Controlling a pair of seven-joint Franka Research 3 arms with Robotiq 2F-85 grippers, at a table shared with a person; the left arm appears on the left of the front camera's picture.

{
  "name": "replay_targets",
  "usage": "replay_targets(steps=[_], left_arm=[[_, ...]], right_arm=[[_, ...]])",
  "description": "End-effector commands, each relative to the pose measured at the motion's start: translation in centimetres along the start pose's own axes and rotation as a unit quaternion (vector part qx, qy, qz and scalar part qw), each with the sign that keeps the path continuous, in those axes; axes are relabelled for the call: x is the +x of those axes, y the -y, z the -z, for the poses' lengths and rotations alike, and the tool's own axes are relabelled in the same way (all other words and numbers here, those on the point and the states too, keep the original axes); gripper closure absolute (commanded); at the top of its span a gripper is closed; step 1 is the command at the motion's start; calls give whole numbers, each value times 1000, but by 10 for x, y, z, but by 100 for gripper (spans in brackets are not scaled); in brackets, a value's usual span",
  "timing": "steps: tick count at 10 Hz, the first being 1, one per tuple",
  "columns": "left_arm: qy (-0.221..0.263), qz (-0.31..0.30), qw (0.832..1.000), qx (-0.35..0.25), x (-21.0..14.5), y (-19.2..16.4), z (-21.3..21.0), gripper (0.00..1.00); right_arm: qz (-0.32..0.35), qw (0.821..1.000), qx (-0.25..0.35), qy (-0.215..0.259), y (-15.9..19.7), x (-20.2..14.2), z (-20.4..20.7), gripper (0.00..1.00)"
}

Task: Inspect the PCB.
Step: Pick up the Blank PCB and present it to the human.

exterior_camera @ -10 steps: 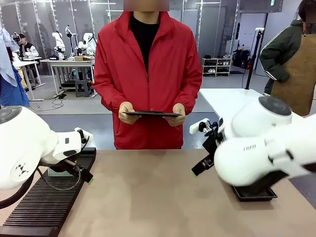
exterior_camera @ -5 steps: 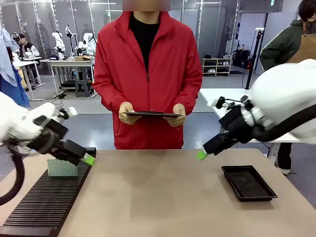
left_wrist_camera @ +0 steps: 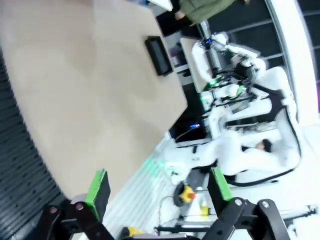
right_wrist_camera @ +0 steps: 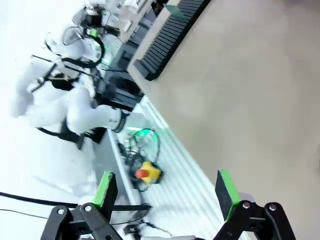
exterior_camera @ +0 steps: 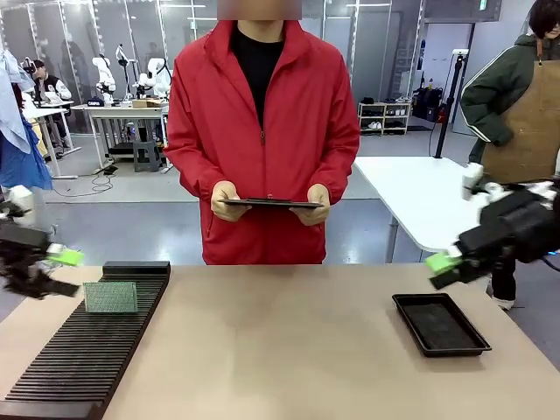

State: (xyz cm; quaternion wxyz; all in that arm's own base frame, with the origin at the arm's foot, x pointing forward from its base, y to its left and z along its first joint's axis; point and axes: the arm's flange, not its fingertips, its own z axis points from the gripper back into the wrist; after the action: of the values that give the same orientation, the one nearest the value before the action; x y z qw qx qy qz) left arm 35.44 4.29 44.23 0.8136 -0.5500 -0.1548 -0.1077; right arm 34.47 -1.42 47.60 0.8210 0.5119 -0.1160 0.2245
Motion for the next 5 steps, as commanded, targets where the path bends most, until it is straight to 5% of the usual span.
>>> replay_targets(steps=[1, 5], left_arm=[[43, -2, 997, -64, -20, -25, -50, 0], [128, -25, 985, -117, -58, -62, -130, 0]], right_arm=[[80, 995, 32, 56, 27, -29, -34, 0], [154, 972, 101, 149, 81, -110, -93, 0]])
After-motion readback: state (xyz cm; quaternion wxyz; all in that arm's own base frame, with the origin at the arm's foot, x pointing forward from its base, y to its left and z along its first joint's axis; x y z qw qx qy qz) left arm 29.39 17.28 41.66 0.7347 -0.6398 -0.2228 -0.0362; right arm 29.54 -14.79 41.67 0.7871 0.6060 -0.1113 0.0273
